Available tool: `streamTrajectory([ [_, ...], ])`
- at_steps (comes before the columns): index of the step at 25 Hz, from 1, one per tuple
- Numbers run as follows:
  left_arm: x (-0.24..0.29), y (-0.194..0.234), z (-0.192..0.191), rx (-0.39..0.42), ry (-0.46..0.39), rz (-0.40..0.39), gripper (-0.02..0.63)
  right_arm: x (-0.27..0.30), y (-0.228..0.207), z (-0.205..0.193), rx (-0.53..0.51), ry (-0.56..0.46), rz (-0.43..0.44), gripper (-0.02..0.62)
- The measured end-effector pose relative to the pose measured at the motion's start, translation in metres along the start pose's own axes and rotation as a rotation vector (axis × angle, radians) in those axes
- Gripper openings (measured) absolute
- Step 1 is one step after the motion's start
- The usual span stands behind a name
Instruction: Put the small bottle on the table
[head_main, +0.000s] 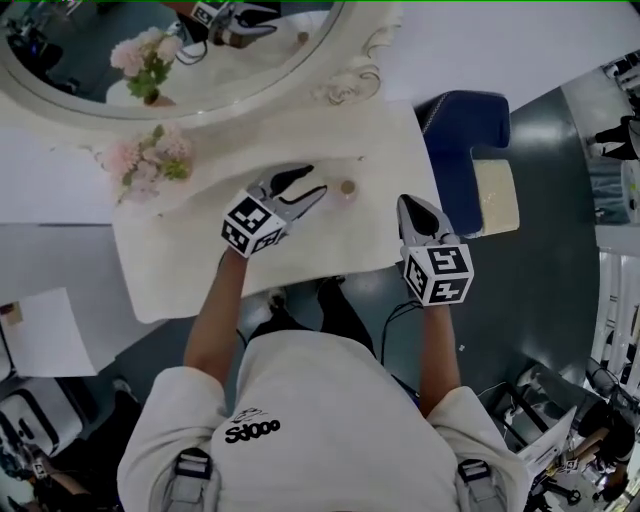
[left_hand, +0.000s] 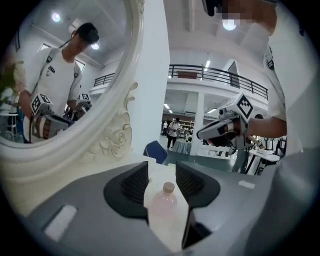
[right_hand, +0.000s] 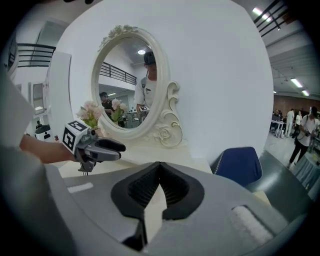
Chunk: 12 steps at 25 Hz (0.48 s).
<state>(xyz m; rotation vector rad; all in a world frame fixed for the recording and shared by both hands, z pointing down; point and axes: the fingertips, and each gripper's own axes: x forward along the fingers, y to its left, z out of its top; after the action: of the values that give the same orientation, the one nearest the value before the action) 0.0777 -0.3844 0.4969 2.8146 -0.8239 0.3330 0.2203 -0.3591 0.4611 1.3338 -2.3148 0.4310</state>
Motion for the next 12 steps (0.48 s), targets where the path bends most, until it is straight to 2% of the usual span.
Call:
streamTrajectory([
  [6,-0.069,0.007,0.034,0.039,-0.064,0.122,0.026,-0.027,0.037,0.026,-0.055,-0.074,-0.037,0.002],
  [9,-0.097,0.006,0.052,0.049,-0.102,0.157,0.015,-0.044,0.052,0.042,-0.086,-0.126,-0.074,0.002],
  [12,-0.123,-0.006,0.068,0.081,-0.145,0.154,0.015,-0.061,0.070,0.055,-0.112,-0.176,-0.109,0.002],
])
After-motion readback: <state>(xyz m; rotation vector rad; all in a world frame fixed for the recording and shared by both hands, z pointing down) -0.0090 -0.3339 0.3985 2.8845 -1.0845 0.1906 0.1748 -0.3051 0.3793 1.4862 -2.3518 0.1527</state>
